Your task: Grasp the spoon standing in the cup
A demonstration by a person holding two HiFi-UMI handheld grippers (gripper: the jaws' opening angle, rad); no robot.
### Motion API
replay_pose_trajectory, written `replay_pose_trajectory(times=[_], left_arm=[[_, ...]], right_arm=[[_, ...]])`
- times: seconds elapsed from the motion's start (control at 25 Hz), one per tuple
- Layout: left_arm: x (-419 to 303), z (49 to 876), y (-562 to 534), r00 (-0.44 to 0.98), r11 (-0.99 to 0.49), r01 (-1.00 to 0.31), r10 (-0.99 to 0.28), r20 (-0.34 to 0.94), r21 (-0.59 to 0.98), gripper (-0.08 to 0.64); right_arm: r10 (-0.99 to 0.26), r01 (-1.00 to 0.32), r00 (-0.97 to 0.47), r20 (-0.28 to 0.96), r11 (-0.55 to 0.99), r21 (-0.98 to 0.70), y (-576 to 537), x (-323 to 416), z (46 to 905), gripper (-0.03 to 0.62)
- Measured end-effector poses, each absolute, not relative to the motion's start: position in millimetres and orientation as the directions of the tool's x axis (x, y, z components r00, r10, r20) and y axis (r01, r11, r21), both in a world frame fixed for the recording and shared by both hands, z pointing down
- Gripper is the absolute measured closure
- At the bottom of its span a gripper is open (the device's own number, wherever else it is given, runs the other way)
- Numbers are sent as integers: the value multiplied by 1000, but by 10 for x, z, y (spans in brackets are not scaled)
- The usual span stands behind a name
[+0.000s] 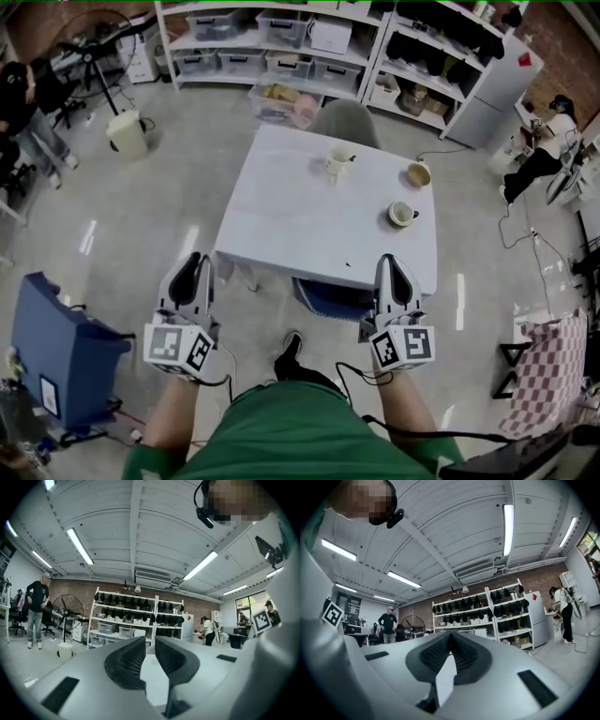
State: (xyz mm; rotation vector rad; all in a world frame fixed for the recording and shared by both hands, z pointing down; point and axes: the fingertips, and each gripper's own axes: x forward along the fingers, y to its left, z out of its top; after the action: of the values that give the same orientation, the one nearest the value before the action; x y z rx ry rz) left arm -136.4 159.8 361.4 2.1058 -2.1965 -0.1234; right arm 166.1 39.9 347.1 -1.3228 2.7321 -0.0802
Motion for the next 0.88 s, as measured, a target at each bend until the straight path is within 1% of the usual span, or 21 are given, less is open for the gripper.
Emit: replay_pose_trajectory(times=[0.16,0.32,0.52,0.76,0.88], left_arm=[[-1420,3562,1060,-34,35,-993,-999,12,114,486],[-1394,3475,532,-19,20,-997,-1000,14,80,485],[-1486,3451,76,-14,14,-997,-1000,4,77,485],[-1607,3374,-440,57,-57,-995,-998,-2,81,486],[-1724,3467,-752,104,-103,-990,-995,4,93,485]], right_arm=[[-777,-772,-624,-85,629,-87,-98,1523,3439,571],[-787,-779,-611,-87,618,-109,-598,1564,3459,571],[-803,-796,-589,-88,596,-108,-947,1575,3504,571],[-833,-828,-547,-80,552,-95,-1260,1456,3421,571],[-853,-850,-517,-67,521,-80,-1430,1329,3478,571]])
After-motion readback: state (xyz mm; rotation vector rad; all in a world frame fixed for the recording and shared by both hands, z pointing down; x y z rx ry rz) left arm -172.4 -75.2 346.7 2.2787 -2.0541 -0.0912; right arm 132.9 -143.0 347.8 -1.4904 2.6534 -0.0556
